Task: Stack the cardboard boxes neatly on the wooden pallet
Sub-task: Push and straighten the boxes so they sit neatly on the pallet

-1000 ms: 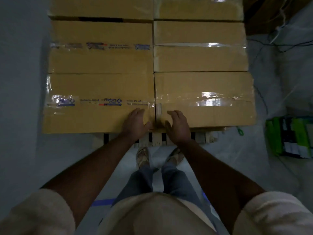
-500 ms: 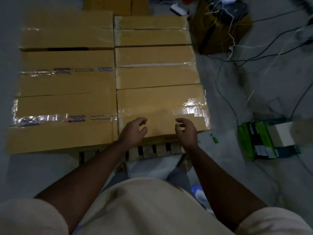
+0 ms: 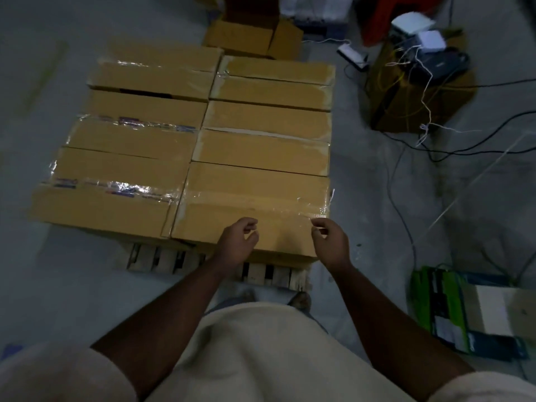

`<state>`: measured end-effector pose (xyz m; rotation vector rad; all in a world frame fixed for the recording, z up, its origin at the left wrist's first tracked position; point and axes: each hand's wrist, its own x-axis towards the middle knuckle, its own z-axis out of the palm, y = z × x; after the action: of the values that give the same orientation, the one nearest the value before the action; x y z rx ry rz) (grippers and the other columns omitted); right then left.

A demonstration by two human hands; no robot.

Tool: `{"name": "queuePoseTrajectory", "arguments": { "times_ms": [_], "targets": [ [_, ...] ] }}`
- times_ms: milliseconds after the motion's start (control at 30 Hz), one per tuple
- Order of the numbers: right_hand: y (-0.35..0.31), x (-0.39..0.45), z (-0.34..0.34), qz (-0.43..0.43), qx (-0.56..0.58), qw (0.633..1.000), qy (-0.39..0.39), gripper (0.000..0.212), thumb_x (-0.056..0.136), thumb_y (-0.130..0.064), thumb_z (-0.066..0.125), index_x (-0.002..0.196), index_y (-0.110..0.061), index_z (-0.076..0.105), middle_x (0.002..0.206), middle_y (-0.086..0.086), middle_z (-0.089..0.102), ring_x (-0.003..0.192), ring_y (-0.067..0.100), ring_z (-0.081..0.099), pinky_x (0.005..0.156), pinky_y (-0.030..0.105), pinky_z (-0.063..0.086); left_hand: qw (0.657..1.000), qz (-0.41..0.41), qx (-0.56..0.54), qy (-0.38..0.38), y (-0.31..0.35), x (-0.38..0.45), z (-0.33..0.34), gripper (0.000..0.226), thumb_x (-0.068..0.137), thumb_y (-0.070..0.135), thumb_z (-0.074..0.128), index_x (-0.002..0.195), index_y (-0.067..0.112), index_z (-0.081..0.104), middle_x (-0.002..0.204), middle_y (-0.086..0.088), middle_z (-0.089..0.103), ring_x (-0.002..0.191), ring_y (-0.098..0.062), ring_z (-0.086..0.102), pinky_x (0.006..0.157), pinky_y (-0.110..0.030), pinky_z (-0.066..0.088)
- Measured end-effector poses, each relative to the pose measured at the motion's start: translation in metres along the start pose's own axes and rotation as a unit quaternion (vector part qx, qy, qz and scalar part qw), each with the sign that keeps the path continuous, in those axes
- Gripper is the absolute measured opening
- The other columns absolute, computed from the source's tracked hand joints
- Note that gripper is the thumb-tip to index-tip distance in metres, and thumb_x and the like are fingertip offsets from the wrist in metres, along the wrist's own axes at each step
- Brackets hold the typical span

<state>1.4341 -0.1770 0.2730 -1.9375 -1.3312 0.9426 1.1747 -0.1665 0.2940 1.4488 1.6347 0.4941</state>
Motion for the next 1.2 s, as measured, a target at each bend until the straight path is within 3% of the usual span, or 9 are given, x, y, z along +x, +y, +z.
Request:
{"name": "queuePoseTrajectory", "arguments": {
  "times_ms": [167,400,733,833,1067,1200],
  "targets": [
    [0.008,0.001,-0.025,-0.003,-0.013,1.0,0.002,0.022,0.096,-0.014,0.063,0.116,-0.016,0.074,0.113,-0.001,0.072,0.093,0.011,0.067,0.081,0.026,0.053,1.0,0.0,0.006,-0.008,0.006,0.007,0.016,0.034,0.097,0.015,0.066,0.13,0.01,0.064,0.123,-0.01,0.069,0.113,-0.021,0.065,0.091,-0.03,0.052],
    [0.021,0.0,-0.045,-0.031,-0.023,0.999,-0.022,0.021,0.097,-0.012,0.063,0.114,-0.013,0.075,0.108,-0.001,0.074,0.095,0.014,0.068,0.076,0.011,0.046,1.0,-0.004,0.004,0.01,0.008,-0.001,0.041,0.034,0.096,0.016,0.067,0.13,0.01,0.064,0.121,-0.01,0.07,0.111,-0.022,0.066,0.092,-0.036,0.056],
    [0.055,0.073,-0.093,-0.1,-0.011,0.984,-0.146,0.023,0.096,-0.008,0.065,0.115,-0.013,0.076,0.112,0.003,0.074,0.095,0.016,0.068,0.088,0.031,0.055,0.986,-0.101,-0.038,0.124,0.052,0.007,0.107,0.033,0.096,0.011,0.066,0.129,0.007,0.063,0.118,-0.013,0.069,0.108,-0.026,0.067,0.091,-0.034,0.054],
    [0.071,0.093,-0.109,-0.122,-0.016,0.974,-0.192,0.023,0.096,-0.01,0.065,0.116,-0.015,0.075,0.112,0.004,0.074,0.097,0.017,0.069,0.089,0.034,0.056,0.975,-0.151,-0.077,0.141,0.074,0.001,0.137,0.035,0.097,0.014,0.065,0.132,0.01,0.06,0.113,-0.008,0.069,0.107,-0.024,0.067,0.092,-0.042,0.057],
    [0.049,0.109,-0.108,-0.216,-0.075,0.908,-0.352,0.025,0.098,-0.011,0.06,0.12,-0.012,0.073,0.118,0.004,0.073,0.105,0.018,0.068,0.089,0.031,0.053,0.93,-0.237,-0.143,0.241,0.09,-0.038,0.161,0.033,0.097,0.015,0.063,0.13,0.012,0.06,0.113,-0.007,0.07,0.106,-0.021,0.066,0.097,-0.037,0.054],
    [0.033,0.109,-0.092,-0.266,-0.125,0.857,-0.424,0.026,0.099,-0.014,0.061,0.123,-0.013,0.071,0.124,0.004,0.07,0.109,0.02,0.067,0.094,0.032,0.053,0.907,-0.27,-0.159,0.282,0.078,-0.067,0.179,0.015,0.098,0.012,0.062,0.112,0.014,0.065,0.106,0.0,0.068,0.097,-0.013,0.063,0.085,-0.024,0.046]
  ]
}}
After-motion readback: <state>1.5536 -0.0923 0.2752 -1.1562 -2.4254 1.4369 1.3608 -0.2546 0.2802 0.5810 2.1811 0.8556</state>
